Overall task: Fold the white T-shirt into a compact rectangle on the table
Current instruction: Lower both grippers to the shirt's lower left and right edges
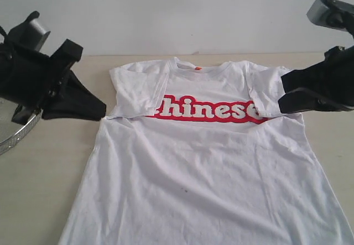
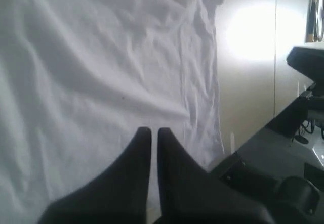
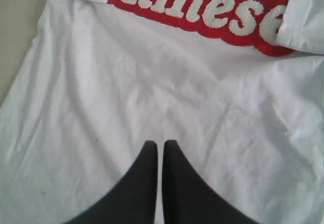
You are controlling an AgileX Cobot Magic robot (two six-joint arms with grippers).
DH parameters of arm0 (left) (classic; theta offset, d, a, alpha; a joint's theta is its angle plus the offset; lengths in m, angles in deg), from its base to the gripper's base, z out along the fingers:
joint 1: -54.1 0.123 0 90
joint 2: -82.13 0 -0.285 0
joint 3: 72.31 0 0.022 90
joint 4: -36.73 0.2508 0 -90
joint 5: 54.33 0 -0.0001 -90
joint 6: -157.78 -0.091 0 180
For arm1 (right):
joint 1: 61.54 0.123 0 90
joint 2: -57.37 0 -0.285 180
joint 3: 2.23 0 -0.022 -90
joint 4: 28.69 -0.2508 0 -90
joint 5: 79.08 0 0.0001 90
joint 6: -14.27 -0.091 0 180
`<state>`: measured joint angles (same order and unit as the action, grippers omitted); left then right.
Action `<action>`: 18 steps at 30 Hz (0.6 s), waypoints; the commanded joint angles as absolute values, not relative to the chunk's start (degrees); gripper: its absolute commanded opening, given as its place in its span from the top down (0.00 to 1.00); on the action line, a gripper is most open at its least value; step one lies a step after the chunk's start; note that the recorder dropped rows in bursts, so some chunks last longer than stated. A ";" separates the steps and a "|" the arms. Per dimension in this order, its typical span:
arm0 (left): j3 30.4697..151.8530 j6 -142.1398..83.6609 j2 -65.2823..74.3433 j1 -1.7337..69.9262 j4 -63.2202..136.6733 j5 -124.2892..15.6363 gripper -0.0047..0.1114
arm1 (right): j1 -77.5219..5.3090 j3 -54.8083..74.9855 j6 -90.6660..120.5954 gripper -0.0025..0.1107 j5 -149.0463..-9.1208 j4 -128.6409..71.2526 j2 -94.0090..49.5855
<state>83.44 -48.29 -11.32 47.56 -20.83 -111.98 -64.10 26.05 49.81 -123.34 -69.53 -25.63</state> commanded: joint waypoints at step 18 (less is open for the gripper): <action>63.78 -48.45 2.50 42.92 -3.27 -104.64 0.83 | -64.38 34.52 30.82 0.61 -136.74 -51.04 -24.83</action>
<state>65.34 -49.92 2.67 43.28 -7.27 -104.22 -64.22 34.06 38.18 -134.53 -60.38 -25.25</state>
